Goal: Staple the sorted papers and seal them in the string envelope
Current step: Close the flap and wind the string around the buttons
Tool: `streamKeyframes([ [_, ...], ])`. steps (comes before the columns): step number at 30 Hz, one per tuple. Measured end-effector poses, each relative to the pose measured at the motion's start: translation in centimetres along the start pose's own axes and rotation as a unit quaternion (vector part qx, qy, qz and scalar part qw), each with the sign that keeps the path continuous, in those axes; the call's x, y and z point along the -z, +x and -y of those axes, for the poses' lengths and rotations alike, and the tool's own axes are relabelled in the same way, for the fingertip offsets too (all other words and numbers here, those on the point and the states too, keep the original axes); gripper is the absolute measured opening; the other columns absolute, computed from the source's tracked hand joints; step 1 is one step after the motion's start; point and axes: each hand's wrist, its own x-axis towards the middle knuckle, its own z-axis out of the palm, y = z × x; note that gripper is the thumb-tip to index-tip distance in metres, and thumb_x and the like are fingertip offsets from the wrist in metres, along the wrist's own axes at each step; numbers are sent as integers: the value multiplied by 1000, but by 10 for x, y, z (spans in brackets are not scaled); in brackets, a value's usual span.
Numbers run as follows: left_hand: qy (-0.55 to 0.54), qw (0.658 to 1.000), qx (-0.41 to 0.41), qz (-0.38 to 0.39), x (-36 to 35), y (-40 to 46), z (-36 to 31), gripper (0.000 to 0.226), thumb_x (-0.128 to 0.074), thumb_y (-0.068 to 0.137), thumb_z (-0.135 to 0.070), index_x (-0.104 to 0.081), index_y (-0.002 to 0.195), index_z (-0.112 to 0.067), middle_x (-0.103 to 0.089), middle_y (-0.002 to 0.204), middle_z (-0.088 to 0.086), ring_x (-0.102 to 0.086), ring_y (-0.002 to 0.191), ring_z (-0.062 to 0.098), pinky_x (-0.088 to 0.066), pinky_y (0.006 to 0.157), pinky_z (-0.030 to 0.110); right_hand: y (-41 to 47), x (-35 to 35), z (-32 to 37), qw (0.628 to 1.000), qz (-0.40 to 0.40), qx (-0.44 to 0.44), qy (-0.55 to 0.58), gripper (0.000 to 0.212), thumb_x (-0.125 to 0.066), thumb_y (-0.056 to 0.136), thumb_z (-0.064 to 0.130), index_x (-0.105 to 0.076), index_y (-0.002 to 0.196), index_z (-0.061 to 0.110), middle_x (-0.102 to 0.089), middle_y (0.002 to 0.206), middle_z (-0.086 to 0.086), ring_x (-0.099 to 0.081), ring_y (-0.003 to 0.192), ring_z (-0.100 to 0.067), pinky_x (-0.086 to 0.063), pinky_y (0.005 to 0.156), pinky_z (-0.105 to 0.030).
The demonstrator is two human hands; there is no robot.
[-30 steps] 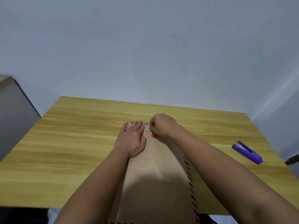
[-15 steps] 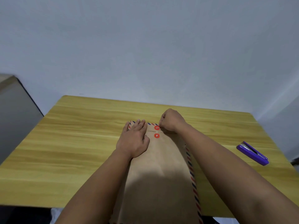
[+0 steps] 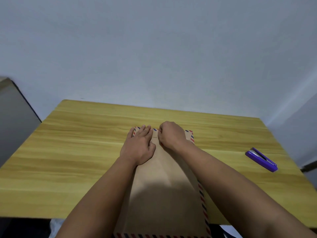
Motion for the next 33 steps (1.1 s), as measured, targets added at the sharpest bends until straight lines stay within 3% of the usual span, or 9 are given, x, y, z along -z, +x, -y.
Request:
streamKeyframes([
  [4,3,1000,5,9,0,0,0,70,-23,95,-39,-27,162,-18,-17,171,-4,-9,158,10,-2,128,47,-29,-4,-3,999,-36,2,14,20,-54,95,19,-71,85,16,-75,93,-9,-68,91,-36,-38,66,-35],
  [9,1,1000,5,14,1,0,-1,76,-17,90,-43,-26,162,-18,-15,171,-4,-7,158,10,-1,128,46,-59,-10,-1,997,-59,41,24,23,-54,99,23,-76,96,18,-77,97,-6,-69,95,-32,-47,80,-39],
  [17,-3,1000,7,12,1,-1,-1,80,-15,88,-44,-26,162,-17,-17,171,-3,-9,158,11,-1,128,46,-84,-2,-25,983,-80,160,-39,25,-57,98,19,-77,85,15,-67,80,-7,-64,79,-33,-45,69,-38],
  [23,3,1000,9,14,3,-2,-1,75,-19,91,-41,-25,162,-18,-17,171,-3,-9,158,11,0,128,45,-81,12,-45,996,-19,90,9,21,-61,96,23,-82,99,23,-78,98,-2,-69,95,-27,-56,78,-37],
  [29,-4,1000,6,9,2,-1,-1,74,-20,91,-41,-26,162,-18,-18,171,-3,-10,158,11,-1,128,45,-63,22,-60,999,-16,0,32,19,-62,95,19,-81,93,20,-78,99,3,-69,94,-23,-56,78,-35],
  [33,-2,1000,3,5,1,-1,0,74,-20,91,-41,-26,162,-18,-19,171,-3,-10,158,12,-2,128,46,-33,26,-58,994,-10,-60,88,16,-66,87,17,-80,79,19,-78,87,3,-71,87,-23,-60,73,-38],
])
